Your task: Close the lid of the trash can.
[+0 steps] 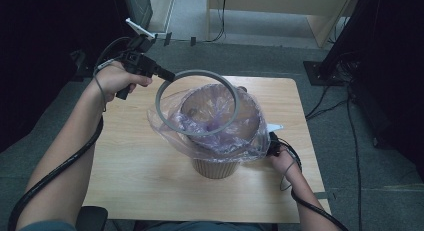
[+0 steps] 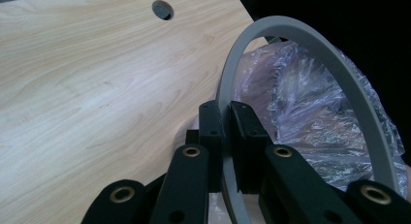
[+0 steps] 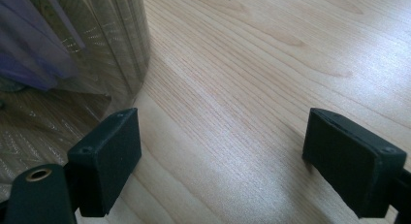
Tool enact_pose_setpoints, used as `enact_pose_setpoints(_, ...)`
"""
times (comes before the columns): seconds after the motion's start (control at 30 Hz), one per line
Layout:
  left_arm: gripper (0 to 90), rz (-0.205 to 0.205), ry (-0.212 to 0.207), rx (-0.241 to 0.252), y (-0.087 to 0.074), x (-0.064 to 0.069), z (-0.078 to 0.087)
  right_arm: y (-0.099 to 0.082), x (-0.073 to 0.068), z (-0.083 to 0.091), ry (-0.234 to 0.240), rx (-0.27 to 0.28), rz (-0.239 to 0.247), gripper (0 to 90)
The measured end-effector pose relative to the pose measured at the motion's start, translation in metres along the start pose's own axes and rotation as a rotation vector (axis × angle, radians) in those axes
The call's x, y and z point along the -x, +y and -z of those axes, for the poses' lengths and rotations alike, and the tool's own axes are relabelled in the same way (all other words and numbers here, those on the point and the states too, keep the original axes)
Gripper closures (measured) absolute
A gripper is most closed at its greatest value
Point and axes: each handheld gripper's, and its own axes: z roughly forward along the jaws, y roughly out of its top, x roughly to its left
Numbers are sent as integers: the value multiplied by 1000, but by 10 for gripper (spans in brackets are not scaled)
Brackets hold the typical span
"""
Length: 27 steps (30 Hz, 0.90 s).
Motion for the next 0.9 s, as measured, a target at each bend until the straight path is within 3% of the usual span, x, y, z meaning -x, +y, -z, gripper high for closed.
enact_pose_setpoints(0.9, 844, -70, -61, -48, 9, 30, -37, 0, 0, 0, 0, 0, 1, 132)
